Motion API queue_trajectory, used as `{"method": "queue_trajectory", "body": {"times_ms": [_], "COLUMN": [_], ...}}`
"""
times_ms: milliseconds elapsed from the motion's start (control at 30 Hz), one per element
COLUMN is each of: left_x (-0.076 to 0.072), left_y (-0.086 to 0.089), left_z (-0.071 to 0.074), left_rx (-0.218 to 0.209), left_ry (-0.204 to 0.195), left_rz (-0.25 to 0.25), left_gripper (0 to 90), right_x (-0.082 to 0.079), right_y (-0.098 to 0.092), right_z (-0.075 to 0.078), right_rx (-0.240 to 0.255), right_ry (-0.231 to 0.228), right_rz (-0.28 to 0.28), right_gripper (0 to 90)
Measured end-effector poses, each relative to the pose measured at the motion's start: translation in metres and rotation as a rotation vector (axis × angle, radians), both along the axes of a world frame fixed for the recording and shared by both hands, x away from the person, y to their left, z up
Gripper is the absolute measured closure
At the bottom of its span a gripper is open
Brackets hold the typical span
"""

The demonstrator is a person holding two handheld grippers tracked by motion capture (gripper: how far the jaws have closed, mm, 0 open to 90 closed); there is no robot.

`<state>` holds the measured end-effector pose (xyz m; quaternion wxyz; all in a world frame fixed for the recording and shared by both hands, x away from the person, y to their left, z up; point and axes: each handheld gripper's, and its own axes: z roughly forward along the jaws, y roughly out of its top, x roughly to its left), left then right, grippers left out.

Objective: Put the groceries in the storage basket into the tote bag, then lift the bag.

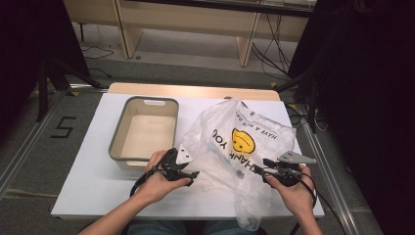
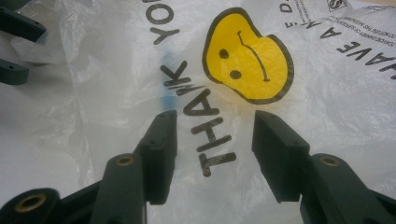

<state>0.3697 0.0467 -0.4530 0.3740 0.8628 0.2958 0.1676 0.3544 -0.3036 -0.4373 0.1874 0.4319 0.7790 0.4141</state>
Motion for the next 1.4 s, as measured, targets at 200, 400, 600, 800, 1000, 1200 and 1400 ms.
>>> {"method": "queue_trajectory", "body": {"times_ms": [200,400,600,800,1000,1200,1400], "left_x": [0.000,-0.001,-0.001,-0.001,0.000,-0.002,-0.004], "left_y": [0.000,0.000,-0.002,-0.002,-0.005,-0.011,-0.016], "left_z": [0.000,0.000,-0.001,-0.001,-0.004,-0.007,-0.008], "left_rx": [0.004,0.004,0.008,0.010,0.015,0.026,0.042], "left_ry": [-0.003,-0.003,-0.001,0.000,0.003,0.013,0.013], "left_rz": [0.002,0.008,0.001,0.002,-0.021,-0.040,-0.040], "left_gripper": [36.4,36.3,36.2,36.3,36.3,36.5,37.0], "right_x": [0.000,0.000,-0.001,-0.001,0.000,-0.001,0.002], "right_y": [-0.001,-0.001,-0.003,-0.003,-0.009,-0.028,-0.040], "right_z": [0.001,0.001,0.003,0.003,0.010,0.017,0.011], "right_rx": [0.003,0.000,0.004,0.003,-0.039,-0.054,-0.054], "right_ry": [0.000,0.002,-0.001,0.005,0.000,-0.009,0.066], "right_rz": [-0.002,0.001,-0.004,-0.004,-0.066,-0.187,-0.236], "right_gripper": [51.2,51.2,51.1,51.0,50.7,50.0,47.1]}}
